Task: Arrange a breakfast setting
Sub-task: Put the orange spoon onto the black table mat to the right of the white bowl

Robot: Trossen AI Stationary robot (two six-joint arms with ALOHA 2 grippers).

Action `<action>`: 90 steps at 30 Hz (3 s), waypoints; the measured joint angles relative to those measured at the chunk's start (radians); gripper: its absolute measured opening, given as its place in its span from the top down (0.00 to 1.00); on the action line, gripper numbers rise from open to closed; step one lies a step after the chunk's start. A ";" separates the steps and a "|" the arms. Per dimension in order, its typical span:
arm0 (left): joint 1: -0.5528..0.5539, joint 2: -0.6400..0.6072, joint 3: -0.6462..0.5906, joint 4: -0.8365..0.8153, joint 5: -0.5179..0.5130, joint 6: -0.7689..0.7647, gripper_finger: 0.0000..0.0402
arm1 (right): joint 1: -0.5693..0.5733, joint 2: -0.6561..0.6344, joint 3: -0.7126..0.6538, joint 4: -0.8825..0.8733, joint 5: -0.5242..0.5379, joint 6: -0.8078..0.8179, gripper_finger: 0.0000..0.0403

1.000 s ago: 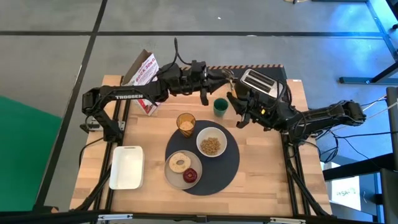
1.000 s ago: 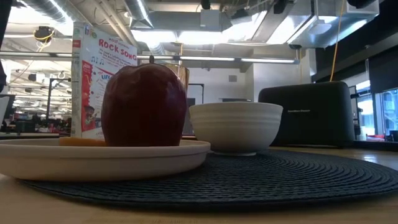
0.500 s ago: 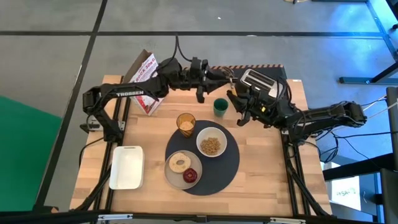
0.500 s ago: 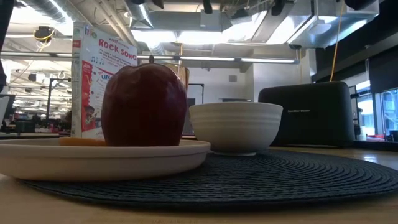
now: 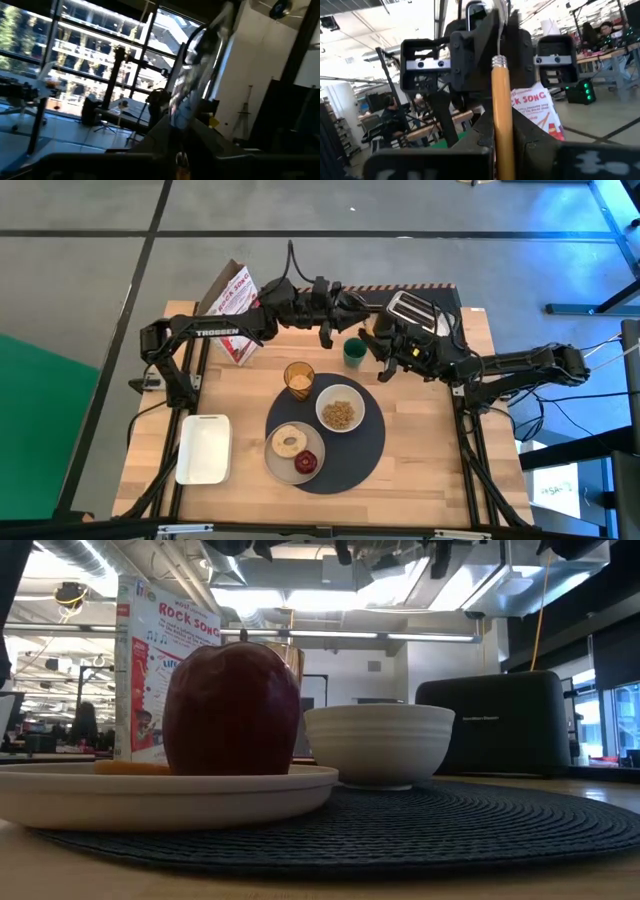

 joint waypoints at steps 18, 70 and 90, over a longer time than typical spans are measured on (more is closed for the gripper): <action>0.061 -0.028 0.000 -0.458 0.132 0.006 1.00 | 0.000 -0.213 0.120 -0.625 0.183 0.054 0.59; -0.015 -0.010 0.000 -0.557 0.175 -0.048 0.93 | -0.036 0.038 0.419 -0.927 -0.109 0.000 0.99; 0.054 -0.122 0.002 -0.640 0.132 0.066 0.64 | 0.058 -0.248 -0.153 -0.896 -0.240 0.615 1.00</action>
